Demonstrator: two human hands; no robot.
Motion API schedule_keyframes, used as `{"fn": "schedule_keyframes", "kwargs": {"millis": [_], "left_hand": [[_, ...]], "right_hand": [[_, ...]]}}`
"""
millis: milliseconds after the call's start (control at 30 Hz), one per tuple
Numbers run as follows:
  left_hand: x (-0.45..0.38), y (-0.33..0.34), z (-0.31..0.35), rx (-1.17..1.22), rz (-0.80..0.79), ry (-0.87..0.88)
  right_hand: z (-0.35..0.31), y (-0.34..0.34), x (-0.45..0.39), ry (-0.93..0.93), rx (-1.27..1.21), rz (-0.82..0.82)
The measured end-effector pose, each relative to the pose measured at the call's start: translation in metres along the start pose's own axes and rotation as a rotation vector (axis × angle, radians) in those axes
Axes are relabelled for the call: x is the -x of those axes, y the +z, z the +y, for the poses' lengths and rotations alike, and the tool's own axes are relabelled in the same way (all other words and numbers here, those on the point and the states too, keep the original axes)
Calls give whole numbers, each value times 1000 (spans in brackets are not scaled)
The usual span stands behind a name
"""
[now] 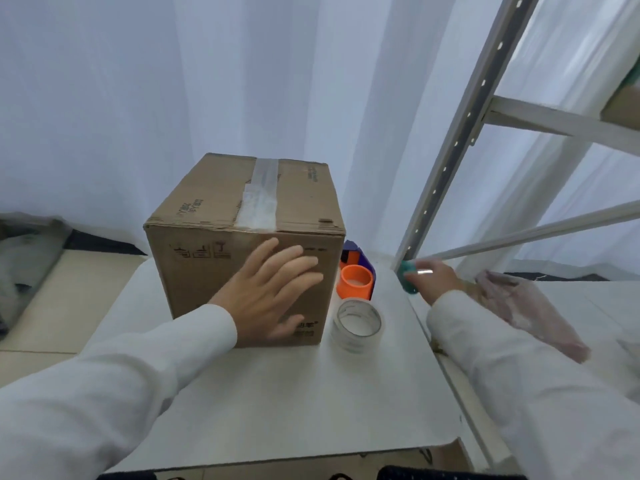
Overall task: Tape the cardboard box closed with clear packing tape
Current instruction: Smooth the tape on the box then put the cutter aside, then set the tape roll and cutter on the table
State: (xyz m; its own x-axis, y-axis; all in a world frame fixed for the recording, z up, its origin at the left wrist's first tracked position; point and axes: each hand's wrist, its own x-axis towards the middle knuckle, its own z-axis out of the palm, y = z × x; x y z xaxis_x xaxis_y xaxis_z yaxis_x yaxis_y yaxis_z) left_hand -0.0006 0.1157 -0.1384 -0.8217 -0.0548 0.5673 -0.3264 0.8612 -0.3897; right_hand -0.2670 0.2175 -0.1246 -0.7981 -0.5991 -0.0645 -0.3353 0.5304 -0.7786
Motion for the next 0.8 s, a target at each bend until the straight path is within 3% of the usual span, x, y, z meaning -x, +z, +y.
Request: {"fn": "schedule_keyframes", "kwargs": {"millis": [100, 233, 367, 467, 567, 667, 800], "left_hand": [[-13, 12, 31, 152, -148, 275], [-23, 38, 64, 246, -405, 507], [-22, 56, 76, 313, -471, 531], [-20, 66, 71, 339, -463, 481], [-15, 73, 57, 312, -471, 426], [-11, 71, 46, 279, -522, 420], [-9, 64, 41, 313, -537, 390]], "right_hand": [[52, -1, 4, 129, 273, -188], [75, 8, 5, 191, 284, -329], [85, 16, 1, 186, 319, -423], [82, 17, 0, -15, 573, -333], [68, 18, 5, -386, 550, -128], [62, 31, 14, -727, 716, -337], [67, 58, 22, -817, 790, -409]]}}
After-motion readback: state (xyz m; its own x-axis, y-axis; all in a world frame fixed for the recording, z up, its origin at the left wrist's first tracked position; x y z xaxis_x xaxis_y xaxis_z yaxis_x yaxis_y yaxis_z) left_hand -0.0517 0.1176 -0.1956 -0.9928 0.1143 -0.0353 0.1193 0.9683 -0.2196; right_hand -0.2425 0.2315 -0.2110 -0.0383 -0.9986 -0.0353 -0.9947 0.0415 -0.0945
